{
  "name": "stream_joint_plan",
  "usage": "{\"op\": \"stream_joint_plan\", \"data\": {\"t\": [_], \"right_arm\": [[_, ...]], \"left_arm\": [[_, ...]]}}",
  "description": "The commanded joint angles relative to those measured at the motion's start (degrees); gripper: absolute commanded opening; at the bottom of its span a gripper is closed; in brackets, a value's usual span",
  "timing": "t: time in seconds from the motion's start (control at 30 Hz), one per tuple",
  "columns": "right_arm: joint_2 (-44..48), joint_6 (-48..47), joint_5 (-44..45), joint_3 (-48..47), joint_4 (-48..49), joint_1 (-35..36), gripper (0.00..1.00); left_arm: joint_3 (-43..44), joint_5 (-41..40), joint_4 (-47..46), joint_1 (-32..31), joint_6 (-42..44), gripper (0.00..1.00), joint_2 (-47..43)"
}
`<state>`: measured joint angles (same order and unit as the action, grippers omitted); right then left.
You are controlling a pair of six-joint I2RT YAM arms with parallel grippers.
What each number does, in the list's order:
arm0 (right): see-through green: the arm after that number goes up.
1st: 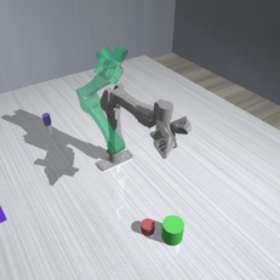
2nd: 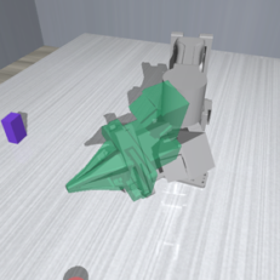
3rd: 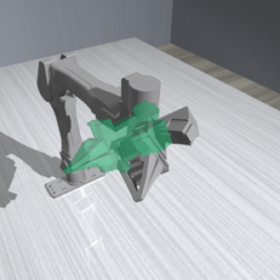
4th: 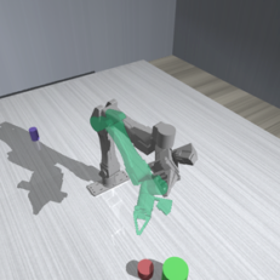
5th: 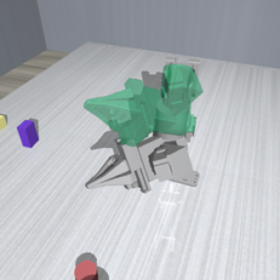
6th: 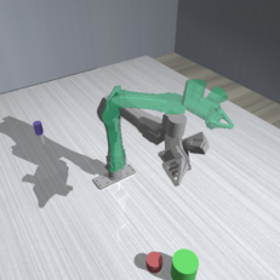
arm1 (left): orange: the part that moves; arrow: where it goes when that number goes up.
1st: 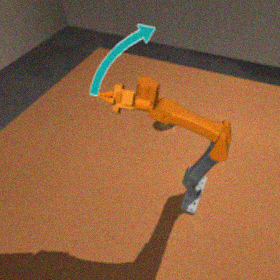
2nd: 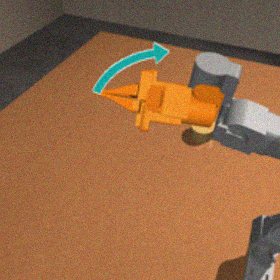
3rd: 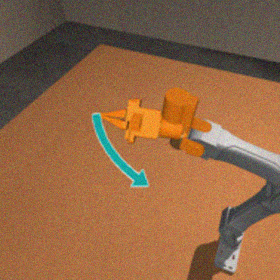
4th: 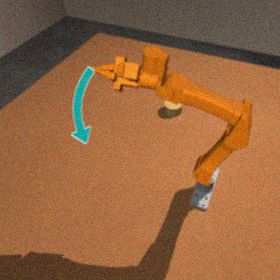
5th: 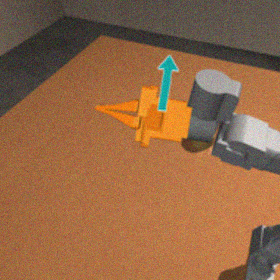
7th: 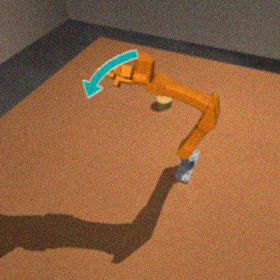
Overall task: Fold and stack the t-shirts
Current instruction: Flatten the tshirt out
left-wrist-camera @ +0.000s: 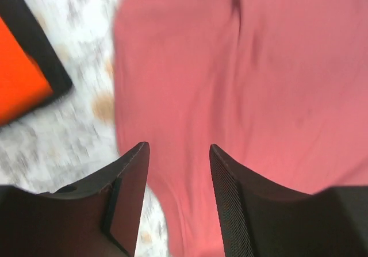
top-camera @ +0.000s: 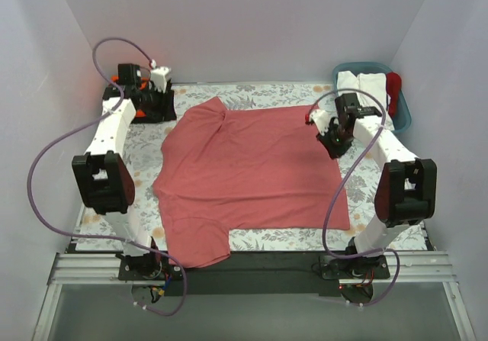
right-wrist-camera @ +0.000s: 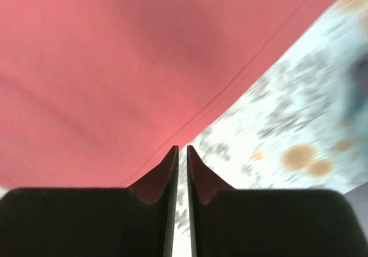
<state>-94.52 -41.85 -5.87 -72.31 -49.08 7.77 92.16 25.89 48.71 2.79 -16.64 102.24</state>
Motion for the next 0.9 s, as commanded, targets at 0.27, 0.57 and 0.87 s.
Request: {"op": "stream_joint_plan", "data": {"t": [0.27, 0.57, 0.87], "right_arm": [[-17.88, 11.17, -5.82, -27.52, 7.07, -0.48, 0.17], [-26.06, 11.00, -3.28, -34.38, 8.03, -0.83, 0.16], [-29.05, 11.70, -3.36, -37.11, 10.41, -1.00, 0.17]], "left_arm": [[41.51, -2.50, -17.66, -8.23, -23.17, 0.57, 37.23], [43.46, -13.92, -29.72, -11.93, -16.69, 0.61, 48.58], [38.63, -22.02, -30.34, -15.44, -5.86, 0.50, 49.81]]}}
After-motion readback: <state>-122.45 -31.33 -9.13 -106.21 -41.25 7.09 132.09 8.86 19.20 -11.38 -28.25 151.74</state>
